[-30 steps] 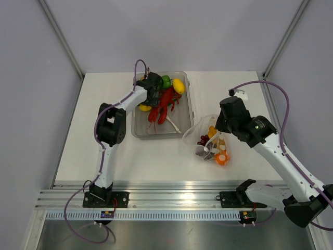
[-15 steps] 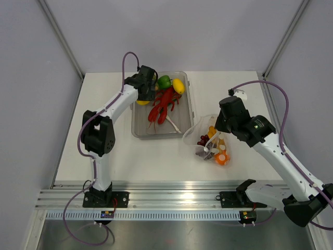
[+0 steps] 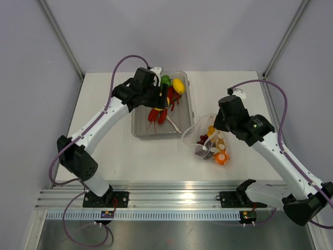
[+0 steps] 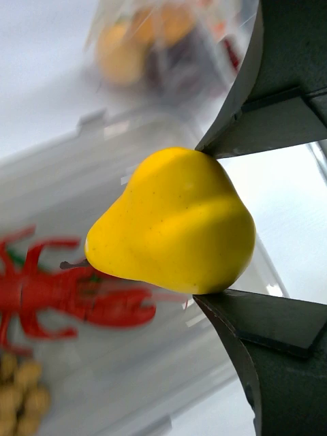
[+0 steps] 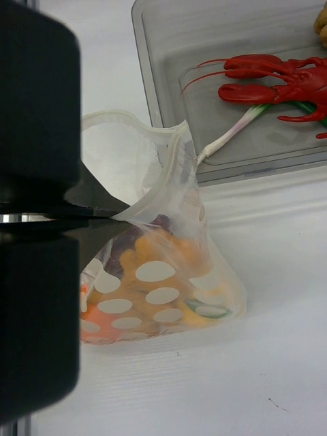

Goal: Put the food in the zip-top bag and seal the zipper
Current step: Pick up the fake fruit from the bin, then place the fake fruit in the zipper food storage bag.

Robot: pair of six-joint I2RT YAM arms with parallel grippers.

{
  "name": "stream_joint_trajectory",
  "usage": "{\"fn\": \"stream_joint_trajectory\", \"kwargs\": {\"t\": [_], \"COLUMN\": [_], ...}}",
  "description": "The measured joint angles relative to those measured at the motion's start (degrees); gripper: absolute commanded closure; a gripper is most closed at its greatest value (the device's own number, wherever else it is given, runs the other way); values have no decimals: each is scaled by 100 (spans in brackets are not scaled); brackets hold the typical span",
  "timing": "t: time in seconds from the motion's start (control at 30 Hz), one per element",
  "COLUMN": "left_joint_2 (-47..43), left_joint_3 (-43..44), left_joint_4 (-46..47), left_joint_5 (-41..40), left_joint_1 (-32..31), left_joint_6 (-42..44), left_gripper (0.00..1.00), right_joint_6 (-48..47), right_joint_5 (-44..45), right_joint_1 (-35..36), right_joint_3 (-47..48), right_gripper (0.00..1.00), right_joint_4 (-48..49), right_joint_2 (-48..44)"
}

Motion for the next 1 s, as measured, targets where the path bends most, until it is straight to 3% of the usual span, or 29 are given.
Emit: {"fn": "stream_joint_trajectory", "kwargs": {"t": [0.23, 0.4, 0.63, 0.83, 1.0], "left_joint_2": [-1078, -1163, -483, 295, 756], "left_joint_3": [-511, -693, -719, -691, -382], "left_joint_4": [-31, 229, 789, 1036, 1106], "left_joint_5": [1506, 2422, 2957, 2973, 2955], "left_joint_1": [-739, -1252, -1784, -1860, -1860], "left_joint_6": [59, -109, -407, -575, -638], "left_gripper": [63, 63, 63, 63, 48], "right_joint_6": [0, 2, 4, 9, 11], "right_joint_5": [-83, -151, -195, -195, -192], "right_joint_1": [0, 0, 0, 0, 0], "right_joint_3": [0, -2, -4, -35, -52], "right_gripper": [100, 100, 100, 100, 100], "right_joint_4": [81, 105, 105, 96, 96], "right_joint_2": [2, 2, -9, -83, -140]}}
